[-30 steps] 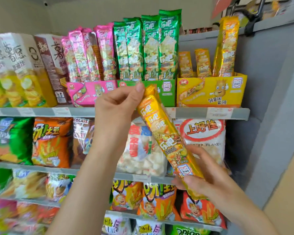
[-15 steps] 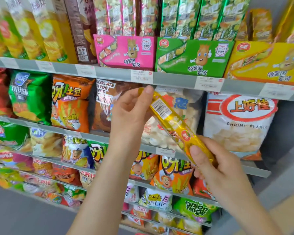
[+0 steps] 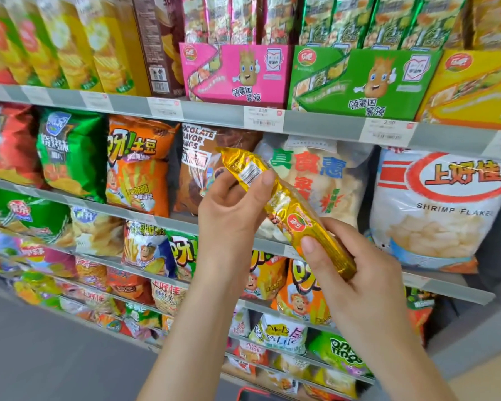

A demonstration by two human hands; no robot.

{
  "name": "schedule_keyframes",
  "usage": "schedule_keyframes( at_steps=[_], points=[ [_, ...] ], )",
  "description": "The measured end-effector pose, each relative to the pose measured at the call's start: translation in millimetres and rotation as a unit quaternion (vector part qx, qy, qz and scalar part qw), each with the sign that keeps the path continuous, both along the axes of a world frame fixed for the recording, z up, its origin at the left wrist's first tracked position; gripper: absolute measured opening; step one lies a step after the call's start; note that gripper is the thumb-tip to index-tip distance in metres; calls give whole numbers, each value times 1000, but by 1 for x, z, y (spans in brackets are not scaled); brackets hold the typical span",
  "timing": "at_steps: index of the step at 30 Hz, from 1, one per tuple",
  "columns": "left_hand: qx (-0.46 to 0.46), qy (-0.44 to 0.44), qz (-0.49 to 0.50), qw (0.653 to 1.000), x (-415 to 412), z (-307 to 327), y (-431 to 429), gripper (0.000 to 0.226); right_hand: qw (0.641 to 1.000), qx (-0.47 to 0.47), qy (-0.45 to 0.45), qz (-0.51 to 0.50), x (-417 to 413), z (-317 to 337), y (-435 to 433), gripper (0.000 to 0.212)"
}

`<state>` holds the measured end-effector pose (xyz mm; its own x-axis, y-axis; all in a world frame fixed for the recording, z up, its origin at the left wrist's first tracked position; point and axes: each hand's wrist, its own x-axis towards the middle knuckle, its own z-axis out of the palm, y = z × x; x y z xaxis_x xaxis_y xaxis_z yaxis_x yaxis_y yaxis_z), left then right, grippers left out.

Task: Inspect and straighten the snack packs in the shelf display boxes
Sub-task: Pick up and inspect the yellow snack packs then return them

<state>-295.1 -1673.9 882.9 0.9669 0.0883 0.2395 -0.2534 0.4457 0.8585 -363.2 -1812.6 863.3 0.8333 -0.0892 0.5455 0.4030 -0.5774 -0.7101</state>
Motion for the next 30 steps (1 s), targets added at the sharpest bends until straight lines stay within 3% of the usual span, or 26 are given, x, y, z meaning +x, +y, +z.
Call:
schedule_keyframes(
  at_steps=[8, 15, 20, 22, 27, 30],
  points=[
    [40, -22, -92, 995, -15, -17, -8, 24, 999, 18, -27, 32, 11, -1, 10, 20],
    [6, -35, 56, 998, -13, -5, 14, 18, 963, 88, 102, 233, 17, -2, 2, 25],
    [-34, -32, 108, 993, -9, 4, 29, 15, 926, 148, 170, 304, 19, -6, -1, 34],
    [-49, -23, 108, 993, -8, 3, 30, 18, 921, 164, 169, 311, 22, -6, 0, 34],
    [-78, -20, 85, 993, -13, -1, 25, 50, 923, 207, 125, 301, 22, -6, 8, 25],
    [-29, -40, 56, 997, -25, -14, 9, 36, 923, 223, 96, 300, 22, -3, 17, 22]
  ],
)
